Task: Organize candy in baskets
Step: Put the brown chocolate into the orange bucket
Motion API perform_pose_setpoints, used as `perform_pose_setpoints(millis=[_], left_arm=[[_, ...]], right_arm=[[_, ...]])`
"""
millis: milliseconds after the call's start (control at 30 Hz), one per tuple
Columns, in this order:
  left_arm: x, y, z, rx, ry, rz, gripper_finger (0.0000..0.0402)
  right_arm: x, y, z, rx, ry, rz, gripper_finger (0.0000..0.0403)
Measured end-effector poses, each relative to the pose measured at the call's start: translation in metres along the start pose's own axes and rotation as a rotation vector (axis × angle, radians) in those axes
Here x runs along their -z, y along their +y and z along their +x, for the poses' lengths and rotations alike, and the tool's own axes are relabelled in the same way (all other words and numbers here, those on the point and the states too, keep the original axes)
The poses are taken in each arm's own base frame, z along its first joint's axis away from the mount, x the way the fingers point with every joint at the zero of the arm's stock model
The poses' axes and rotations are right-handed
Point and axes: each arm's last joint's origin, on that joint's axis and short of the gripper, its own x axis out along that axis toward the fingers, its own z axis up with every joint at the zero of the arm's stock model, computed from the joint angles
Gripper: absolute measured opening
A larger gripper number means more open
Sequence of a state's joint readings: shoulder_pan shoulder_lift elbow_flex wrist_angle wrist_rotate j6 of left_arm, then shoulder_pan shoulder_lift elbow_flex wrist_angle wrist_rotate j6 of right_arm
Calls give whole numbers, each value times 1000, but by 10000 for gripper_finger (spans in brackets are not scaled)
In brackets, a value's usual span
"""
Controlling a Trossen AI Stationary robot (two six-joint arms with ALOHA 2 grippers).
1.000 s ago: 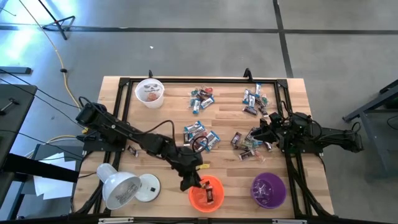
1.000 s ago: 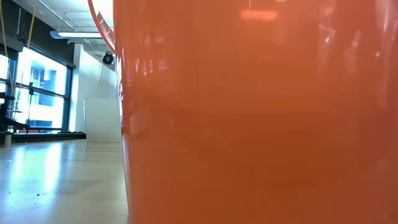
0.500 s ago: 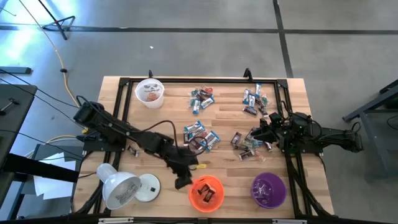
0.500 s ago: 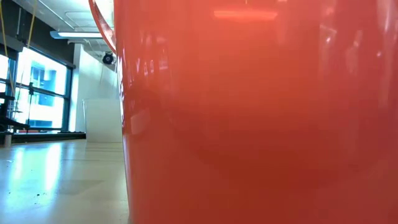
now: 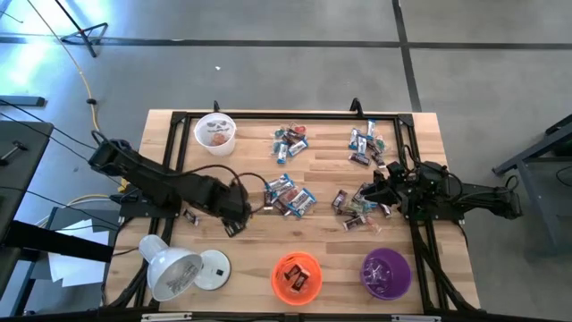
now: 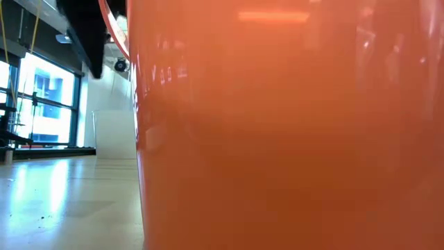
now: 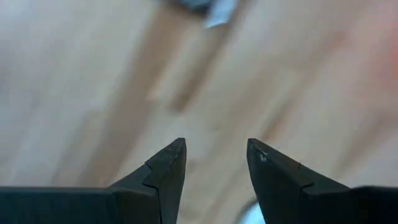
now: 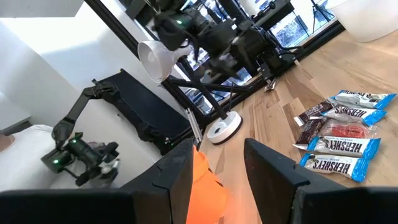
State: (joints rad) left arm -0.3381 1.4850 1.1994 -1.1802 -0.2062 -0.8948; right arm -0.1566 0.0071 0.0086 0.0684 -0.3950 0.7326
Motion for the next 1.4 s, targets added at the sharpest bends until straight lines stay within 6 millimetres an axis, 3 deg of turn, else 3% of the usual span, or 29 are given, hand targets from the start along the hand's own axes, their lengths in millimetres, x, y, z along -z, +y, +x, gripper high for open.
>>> perform_pose_setpoints(millis=[267,433,800,1000,1400], left_arm=[[25,25,26,-115,68,-23,159],[46,47,32,-114,67,-97,159],[74,78,36,-6,67,-644,159],[85,83,43,-22,174,-862,159],[103,66,46,-76,261,-880,159]], right_arm=[[0,0,0,0,0,0,138],[0,0,0,0,0,0,138],[0,0,0,0,0,0,138],[0,0,0,0,0,0,138],[0,0,0,0,0,0,138]])
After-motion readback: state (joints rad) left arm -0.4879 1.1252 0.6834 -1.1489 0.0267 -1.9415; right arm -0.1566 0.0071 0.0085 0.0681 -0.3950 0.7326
